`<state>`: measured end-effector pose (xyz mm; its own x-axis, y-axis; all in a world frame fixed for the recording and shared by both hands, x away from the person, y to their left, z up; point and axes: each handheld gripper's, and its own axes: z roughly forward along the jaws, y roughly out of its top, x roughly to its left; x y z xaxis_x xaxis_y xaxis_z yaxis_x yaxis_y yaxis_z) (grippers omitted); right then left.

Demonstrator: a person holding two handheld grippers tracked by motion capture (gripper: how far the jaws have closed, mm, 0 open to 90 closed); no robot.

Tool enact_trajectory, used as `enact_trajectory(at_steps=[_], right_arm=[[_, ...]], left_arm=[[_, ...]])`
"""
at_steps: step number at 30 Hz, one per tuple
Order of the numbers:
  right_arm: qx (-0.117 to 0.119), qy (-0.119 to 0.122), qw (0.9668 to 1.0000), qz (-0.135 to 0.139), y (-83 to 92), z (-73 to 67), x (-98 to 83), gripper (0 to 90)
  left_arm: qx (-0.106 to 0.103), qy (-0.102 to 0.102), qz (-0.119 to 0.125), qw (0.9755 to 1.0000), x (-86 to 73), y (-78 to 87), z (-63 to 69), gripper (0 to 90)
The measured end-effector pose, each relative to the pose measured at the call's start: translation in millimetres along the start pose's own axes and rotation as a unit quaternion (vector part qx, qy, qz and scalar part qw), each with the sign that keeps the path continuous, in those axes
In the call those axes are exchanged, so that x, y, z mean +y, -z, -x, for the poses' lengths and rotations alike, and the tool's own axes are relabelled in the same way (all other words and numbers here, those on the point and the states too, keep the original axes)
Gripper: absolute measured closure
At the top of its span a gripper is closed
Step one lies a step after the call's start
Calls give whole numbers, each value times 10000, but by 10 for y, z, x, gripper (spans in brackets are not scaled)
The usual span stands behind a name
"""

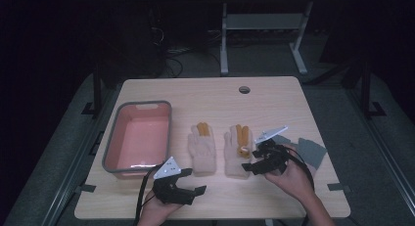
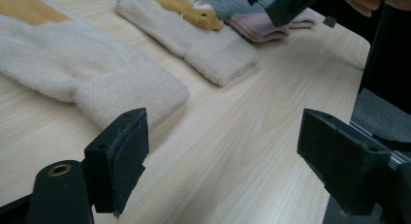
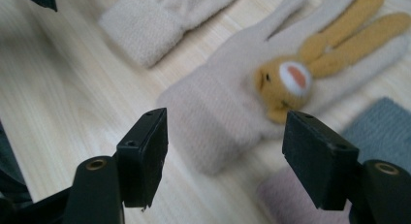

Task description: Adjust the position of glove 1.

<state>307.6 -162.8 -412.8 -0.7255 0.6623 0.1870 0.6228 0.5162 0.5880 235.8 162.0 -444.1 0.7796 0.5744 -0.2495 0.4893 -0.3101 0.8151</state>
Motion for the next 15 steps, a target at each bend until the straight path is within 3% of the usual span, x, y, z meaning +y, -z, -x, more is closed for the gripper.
enact_trajectory(at_steps=[15], right_arm=[[-42, 148, 9992, -378, -217, 108, 365, 339]], left_arm=[[7, -2, 49, 10000, -6, 4, 14, 188]])
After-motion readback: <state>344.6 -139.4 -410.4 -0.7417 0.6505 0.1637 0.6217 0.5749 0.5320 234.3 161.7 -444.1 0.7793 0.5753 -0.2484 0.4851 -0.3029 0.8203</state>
